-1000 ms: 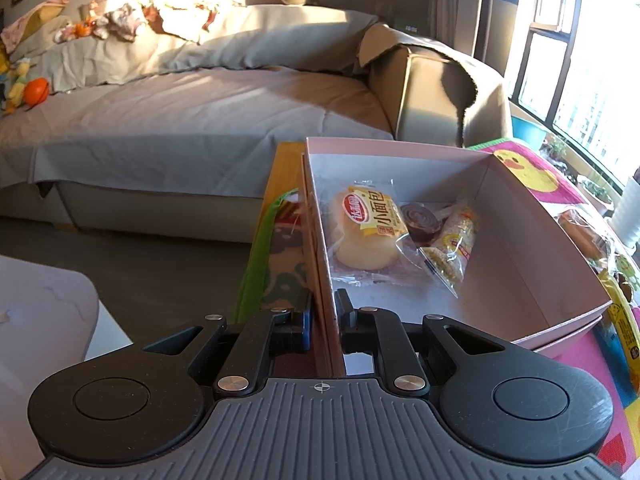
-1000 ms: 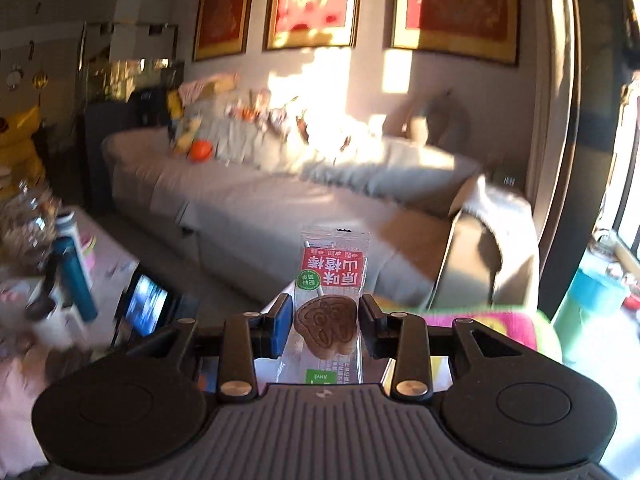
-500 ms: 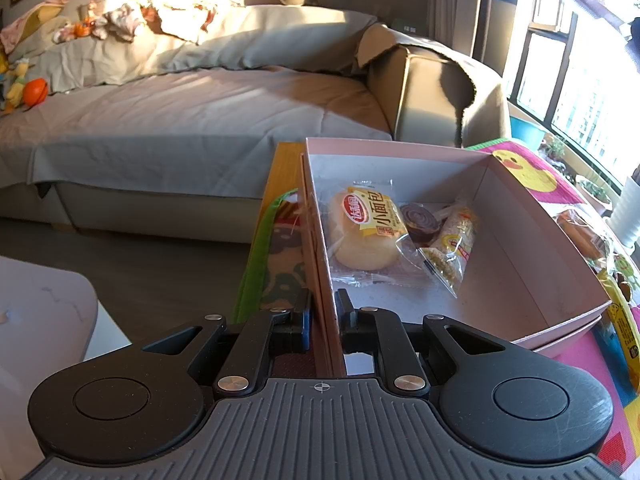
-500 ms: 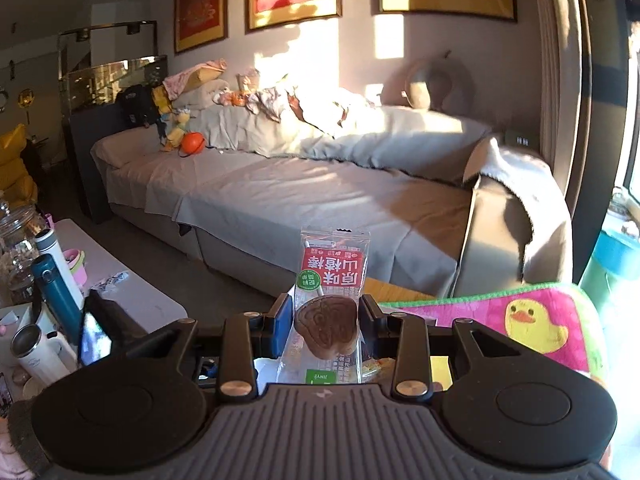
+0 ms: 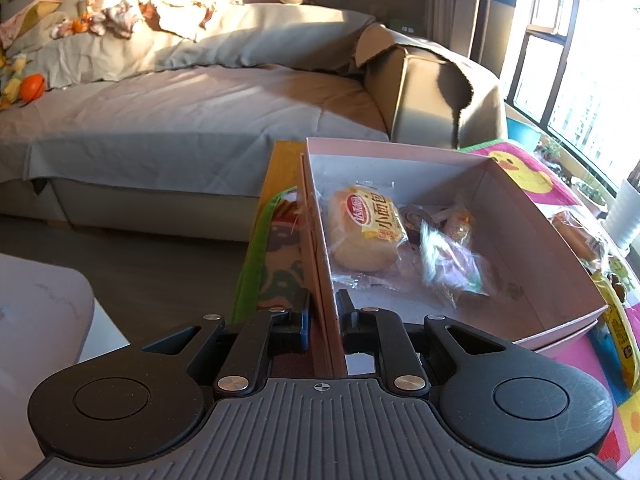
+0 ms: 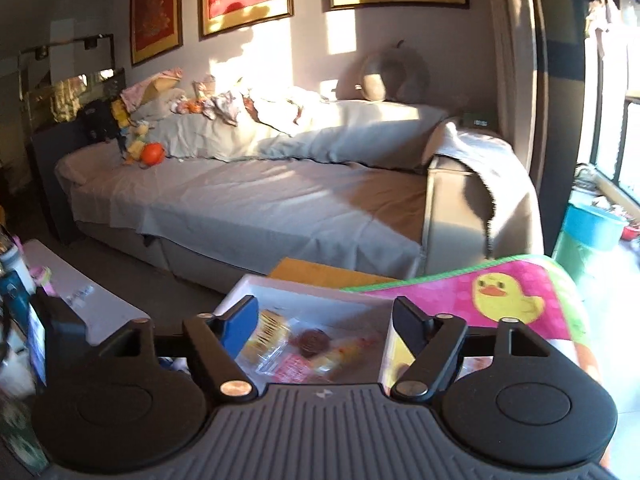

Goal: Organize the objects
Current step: 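Carry the biscuit packet over the pink box and release it with the right gripper, then move the right gripper over the mat to the yellow-wrapped stick snack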

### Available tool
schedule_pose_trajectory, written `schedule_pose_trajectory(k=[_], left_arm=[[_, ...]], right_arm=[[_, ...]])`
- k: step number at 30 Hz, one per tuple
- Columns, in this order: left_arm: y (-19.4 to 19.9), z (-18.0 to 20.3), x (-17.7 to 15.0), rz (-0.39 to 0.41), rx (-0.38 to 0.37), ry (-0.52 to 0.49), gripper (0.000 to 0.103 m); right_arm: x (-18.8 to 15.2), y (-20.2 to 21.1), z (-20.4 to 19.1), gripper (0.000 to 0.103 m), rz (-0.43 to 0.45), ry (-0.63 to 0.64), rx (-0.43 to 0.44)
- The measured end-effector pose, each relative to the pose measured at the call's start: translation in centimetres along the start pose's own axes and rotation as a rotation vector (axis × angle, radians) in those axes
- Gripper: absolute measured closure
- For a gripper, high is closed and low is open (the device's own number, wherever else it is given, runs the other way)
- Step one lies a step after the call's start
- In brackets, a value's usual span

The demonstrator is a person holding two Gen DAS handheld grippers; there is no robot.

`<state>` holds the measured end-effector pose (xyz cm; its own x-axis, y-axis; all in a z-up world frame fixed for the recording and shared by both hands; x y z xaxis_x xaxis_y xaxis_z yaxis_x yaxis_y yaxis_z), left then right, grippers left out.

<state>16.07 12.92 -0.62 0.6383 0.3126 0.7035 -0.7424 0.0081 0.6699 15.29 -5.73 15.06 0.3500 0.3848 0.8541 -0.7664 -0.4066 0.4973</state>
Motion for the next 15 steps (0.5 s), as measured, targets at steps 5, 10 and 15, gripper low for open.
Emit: schedule_pose_trajectory(k=[5,10,15], left_arm=[[-0.1,0.1,-0.1,-0.001,0.006,-0.003,0.088],[0.0,0.0,-0.2,-0.001,0.008,-0.001,0.089],[0.1,-0.1,-0.3,-0.001,0.013,-0.002,0.089]], right_arm=[[-4.8,0.5,1.4,0.016,-0.072,0.068,-0.1],[-12.0,0.2,2.3,0.011,-0.225,0.019,-0.108],[-17.8,0.4,2.8,0.011,-0.322,-0.02,-0.149]])
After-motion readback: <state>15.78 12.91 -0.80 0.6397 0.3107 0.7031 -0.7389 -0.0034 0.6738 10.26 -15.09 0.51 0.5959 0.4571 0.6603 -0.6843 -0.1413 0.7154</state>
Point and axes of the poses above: each gripper's, at about its wrist camera, not at the fingertips, and y roughly against the way its jaws point, z to its right, x to its top, the point moved 8 cm from there along -y, roughly the way its jaws point, and after that the axes turned 12 degrees about y, right-handed, at the moved point
